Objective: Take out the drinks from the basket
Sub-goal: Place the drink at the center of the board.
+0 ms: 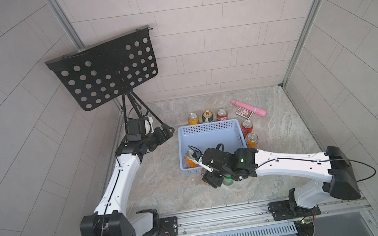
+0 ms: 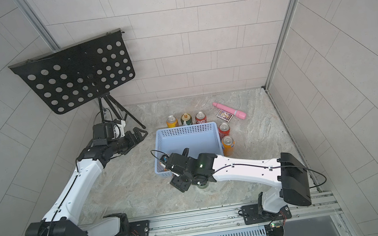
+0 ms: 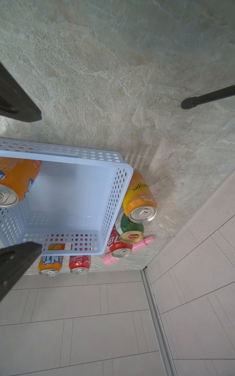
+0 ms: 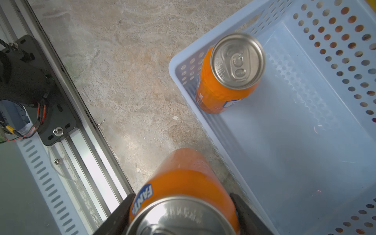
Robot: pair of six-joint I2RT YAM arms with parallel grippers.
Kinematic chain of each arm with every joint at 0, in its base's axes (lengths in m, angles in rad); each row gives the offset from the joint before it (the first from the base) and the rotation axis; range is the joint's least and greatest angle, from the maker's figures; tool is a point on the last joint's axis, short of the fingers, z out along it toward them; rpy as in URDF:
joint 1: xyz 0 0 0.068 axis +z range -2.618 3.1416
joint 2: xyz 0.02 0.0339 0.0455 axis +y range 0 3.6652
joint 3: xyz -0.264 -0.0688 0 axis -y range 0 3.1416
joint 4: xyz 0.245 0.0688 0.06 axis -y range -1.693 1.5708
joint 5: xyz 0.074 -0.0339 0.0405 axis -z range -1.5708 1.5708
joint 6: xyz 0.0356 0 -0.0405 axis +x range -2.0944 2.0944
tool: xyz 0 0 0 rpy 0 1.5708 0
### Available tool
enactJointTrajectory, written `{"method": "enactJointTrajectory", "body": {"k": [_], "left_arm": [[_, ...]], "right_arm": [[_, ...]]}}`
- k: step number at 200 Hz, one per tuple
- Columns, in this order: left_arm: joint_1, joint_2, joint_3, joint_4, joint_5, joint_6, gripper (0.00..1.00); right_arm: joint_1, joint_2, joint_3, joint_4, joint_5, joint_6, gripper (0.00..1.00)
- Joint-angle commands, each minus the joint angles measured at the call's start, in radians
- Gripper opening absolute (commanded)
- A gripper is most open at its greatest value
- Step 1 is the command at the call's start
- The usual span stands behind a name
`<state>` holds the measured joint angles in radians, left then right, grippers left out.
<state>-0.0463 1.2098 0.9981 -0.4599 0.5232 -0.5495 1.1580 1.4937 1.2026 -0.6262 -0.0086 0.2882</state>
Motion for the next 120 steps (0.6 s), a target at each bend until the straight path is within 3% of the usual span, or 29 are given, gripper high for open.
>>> {"method": "enactJointTrajectory", "body": {"k": [1,120], "left_arm": [[0.003,-0.015,-0.010,0.010,-0.004,0.003,1.00],[0.002,-0.008,-0.011,0.013,0.001,0.002,1.00]], "right_arm": [[0.007,0.013,-0.003,0.055,0.030,0.000,0.29],[0.007,0.074,-0.089,0.135,0.039,-0.001,0.30]]}}
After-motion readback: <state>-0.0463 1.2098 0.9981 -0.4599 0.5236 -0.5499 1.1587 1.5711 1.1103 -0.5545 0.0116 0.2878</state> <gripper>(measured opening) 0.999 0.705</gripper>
